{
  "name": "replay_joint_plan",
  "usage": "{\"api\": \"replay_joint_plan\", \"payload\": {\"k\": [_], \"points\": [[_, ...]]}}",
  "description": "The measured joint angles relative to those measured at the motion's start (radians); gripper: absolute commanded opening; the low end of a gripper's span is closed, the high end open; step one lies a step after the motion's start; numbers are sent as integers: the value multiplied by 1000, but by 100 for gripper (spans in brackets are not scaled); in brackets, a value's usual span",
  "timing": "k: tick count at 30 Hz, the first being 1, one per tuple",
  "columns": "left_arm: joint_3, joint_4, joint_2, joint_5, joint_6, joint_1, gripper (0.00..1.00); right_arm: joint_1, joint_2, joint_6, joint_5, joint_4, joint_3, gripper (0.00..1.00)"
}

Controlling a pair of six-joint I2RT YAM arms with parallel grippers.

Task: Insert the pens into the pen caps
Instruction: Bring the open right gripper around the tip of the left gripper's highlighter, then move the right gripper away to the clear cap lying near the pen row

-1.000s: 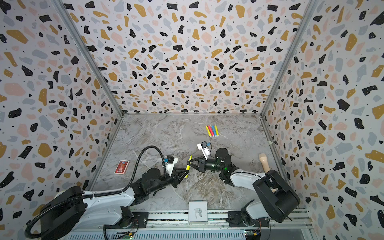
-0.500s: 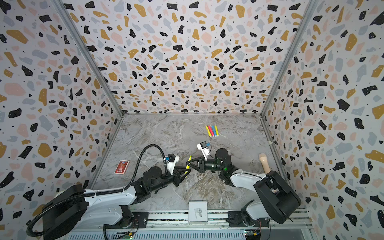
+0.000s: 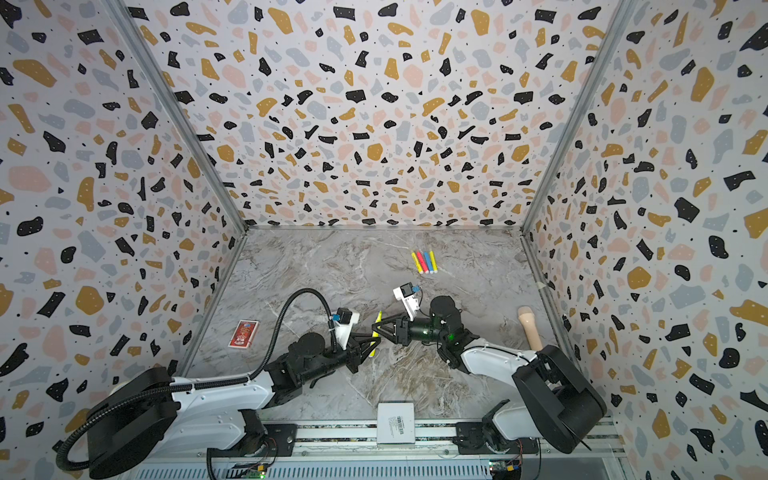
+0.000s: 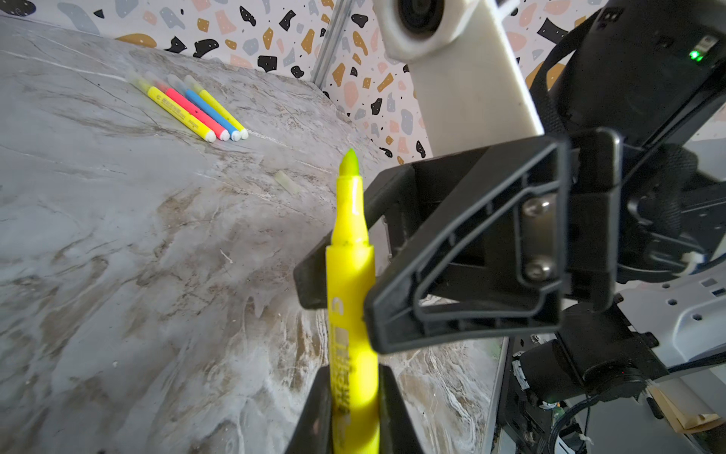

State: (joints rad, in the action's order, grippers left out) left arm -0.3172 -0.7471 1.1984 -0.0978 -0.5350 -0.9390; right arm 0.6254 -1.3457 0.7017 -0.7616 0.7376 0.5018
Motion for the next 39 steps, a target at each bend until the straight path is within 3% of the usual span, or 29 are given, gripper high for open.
{"api": "replay_joint_plan", "payload": {"k": [9,13,19,27,39], "points": [[21,29,-53,29,3,0,0,-171,60,-168,237,-418,184,56],[50,32,-66,30,0,0,0,-271,-54,-243,397,-606,311,57],[82,59,-113,35,-1,0,0,-359,-316,-319,533,-754,502,60],[113,119,-238,64,0,0,0,-397,-610,-381,586,-881,772,59],[153,153,-281,100,-1,0,0,-369,-626,-398,573,-893,741,57]]}}
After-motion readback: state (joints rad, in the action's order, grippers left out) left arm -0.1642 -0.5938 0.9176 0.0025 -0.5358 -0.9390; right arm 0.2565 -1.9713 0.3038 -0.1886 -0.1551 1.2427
